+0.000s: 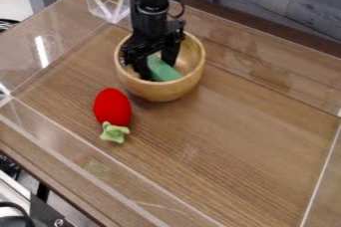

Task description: Remove the green stick from the brown bowl and put it on the table

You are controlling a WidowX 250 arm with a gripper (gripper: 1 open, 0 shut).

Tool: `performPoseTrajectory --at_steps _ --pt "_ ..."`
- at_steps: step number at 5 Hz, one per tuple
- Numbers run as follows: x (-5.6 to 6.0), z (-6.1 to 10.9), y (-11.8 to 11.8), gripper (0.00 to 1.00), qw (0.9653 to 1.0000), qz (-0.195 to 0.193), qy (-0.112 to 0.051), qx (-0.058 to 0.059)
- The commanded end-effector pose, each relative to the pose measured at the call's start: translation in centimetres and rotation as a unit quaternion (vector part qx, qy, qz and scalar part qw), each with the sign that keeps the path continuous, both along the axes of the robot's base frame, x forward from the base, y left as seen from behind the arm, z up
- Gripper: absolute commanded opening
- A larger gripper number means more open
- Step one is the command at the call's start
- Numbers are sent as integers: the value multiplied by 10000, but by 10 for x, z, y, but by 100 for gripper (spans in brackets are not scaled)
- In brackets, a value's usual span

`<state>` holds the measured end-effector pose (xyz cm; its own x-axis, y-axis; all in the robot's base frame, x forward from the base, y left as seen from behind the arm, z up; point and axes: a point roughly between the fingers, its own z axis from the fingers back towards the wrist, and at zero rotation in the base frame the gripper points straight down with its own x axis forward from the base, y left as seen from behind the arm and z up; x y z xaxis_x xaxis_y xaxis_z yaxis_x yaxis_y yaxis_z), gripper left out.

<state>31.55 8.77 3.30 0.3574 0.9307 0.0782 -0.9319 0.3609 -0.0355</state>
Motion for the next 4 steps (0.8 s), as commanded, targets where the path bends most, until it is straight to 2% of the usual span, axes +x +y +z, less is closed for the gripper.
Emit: performPoseTrajectory --at_steps 1,2,4 --pt "1 3 9 0 9985 -507 -185 -32" --pt "-2 -4 15 0 9947 -1004 -190 -94" --pt "2 34 12 0 9917 -1207 -265 -349"
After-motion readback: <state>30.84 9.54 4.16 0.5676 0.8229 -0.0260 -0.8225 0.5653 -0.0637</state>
